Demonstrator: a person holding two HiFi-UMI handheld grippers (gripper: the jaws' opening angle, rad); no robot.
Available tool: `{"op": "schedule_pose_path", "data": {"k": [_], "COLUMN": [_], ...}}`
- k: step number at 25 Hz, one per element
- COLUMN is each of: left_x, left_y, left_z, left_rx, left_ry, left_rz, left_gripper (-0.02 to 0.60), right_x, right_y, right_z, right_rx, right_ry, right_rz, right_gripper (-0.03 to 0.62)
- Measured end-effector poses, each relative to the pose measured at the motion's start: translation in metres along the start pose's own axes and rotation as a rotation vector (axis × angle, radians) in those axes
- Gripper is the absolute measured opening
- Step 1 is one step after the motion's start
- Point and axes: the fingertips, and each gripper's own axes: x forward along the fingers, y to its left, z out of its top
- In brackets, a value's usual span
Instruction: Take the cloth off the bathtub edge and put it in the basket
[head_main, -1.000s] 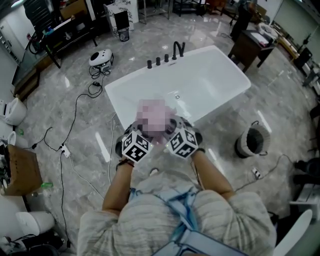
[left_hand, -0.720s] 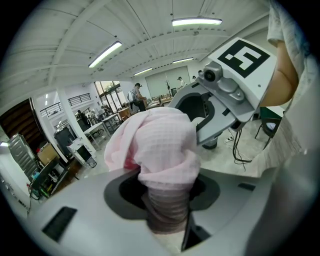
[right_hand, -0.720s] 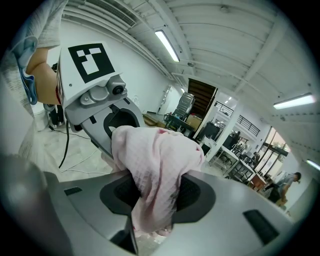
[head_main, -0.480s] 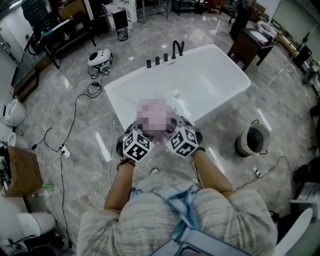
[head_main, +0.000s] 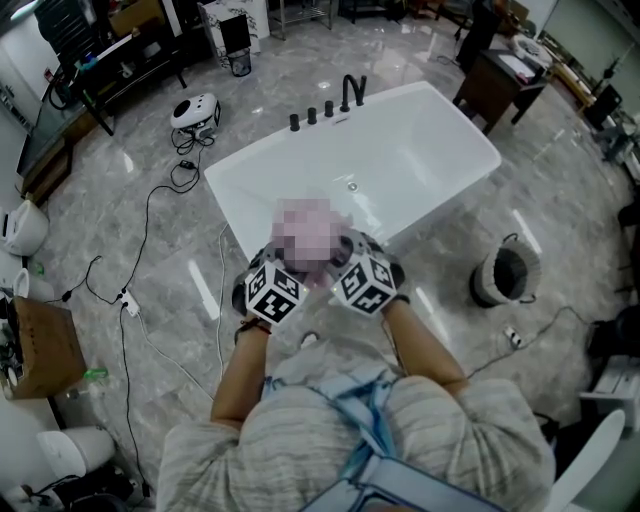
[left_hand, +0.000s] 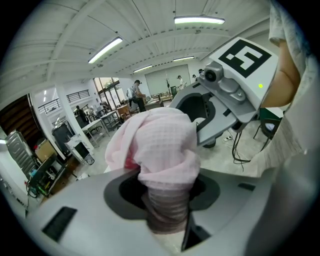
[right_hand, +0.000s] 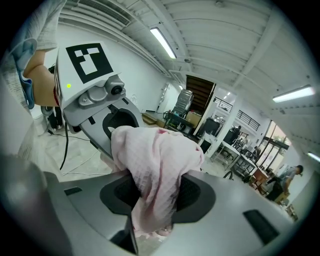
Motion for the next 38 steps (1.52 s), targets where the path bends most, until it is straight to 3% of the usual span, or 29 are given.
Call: {"op": "schedule_pose_path", "data": {"k": [8, 15, 26, 38], "left_x": [0.020, 0.059, 0.140, 0.230], "left_y": [0.011, -0.017, -0.094, -0.157], "left_z": [0.004, 0.045, 0.156, 0.288], "left_rx": [0.056, 0.172, 0.329, 0.422], "left_ry": [-0.021, -0.057, -0.104, -0.111], "left_rz": [-0.059, -0.181, -0.353, -0.434], "left_gripper": [0.173, 0.173, 0.173, 0.173], "right_x": [0.012, -0.016, -0.099, -0.177], "right_y": [-0.014, -0.044, -0.125, -0.238], "right_z": [-0.009, -0.055, -0.159, -0.260], "right_rx": [0.046, 0.153, 0.292, 0.351], "right_ry": [0.028, 0.091, 0.176, 0.194], "right_rz": [-0.060, -0.182, -0.348, -0.423], "right_gripper": [0.170, 0.170, 0.170, 0.170]}}
